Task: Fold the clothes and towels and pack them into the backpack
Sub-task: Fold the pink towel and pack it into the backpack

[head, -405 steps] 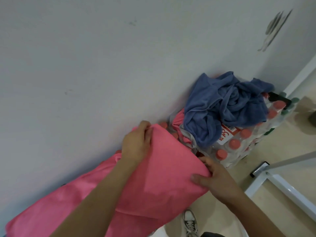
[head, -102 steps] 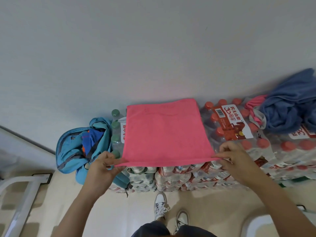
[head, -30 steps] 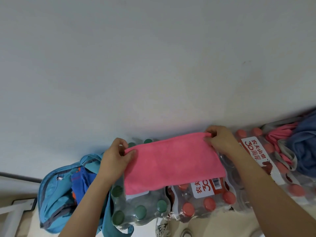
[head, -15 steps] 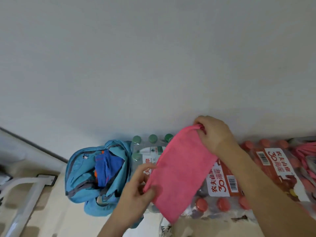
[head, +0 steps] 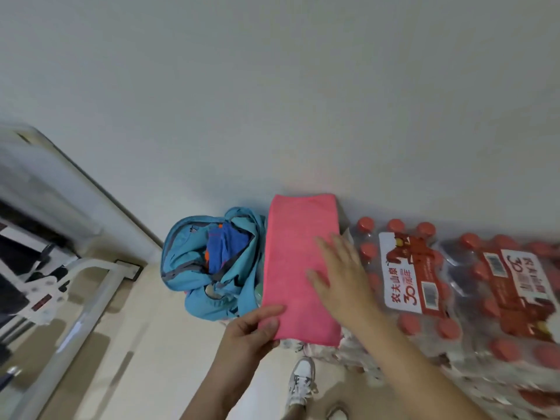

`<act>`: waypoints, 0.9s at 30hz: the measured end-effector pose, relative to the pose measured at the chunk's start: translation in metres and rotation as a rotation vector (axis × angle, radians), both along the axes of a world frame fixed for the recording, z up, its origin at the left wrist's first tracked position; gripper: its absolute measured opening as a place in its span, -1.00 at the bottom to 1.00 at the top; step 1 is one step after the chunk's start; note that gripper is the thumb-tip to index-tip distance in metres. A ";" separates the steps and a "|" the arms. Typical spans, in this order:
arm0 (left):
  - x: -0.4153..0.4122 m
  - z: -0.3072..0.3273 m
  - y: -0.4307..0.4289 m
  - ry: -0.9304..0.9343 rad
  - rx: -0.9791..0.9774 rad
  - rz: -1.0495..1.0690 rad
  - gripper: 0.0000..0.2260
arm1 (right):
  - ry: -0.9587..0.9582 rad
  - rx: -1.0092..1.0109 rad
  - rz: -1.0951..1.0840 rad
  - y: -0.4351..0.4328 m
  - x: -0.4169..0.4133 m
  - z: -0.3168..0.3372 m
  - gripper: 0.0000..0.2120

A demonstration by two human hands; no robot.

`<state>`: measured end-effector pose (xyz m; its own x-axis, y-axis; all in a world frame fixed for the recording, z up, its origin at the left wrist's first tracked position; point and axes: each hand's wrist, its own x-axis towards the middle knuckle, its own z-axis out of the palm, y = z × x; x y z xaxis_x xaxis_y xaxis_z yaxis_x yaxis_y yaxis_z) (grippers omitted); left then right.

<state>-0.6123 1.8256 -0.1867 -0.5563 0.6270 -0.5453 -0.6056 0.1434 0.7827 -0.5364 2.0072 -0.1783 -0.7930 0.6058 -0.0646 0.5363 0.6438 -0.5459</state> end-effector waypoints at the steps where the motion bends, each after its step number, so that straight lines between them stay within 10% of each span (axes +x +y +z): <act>1: 0.000 -0.002 -0.002 -0.032 0.017 0.024 -0.76 | 0.100 -0.109 -0.126 -0.011 0.018 -0.004 -0.45; 5: -0.001 -0.002 -0.008 -0.149 0.092 0.070 -0.34 | 0.301 -0.554 -0.304 -0.053 0.069 -0.002 -0.55; 11: 0.000 0.006 -0.006 -0.279 0.205 0.056 -0.49 | 0.426 -1.023 -0.372 -0.077 0.074 -0.006 -0.18; 15: -0.002 0.011 -0.007 -0.234 0.232 0.001 -0.40 | 0.484 -0.935 -0.402 -0.083 0.062 -0.010 -0.20; 27: -0.056 0.000 -0.024 1.505 -0.183 -0.705 -0.81 | 0.462 -0.551 -0.703 -0.092 0.055 0.007 -0.64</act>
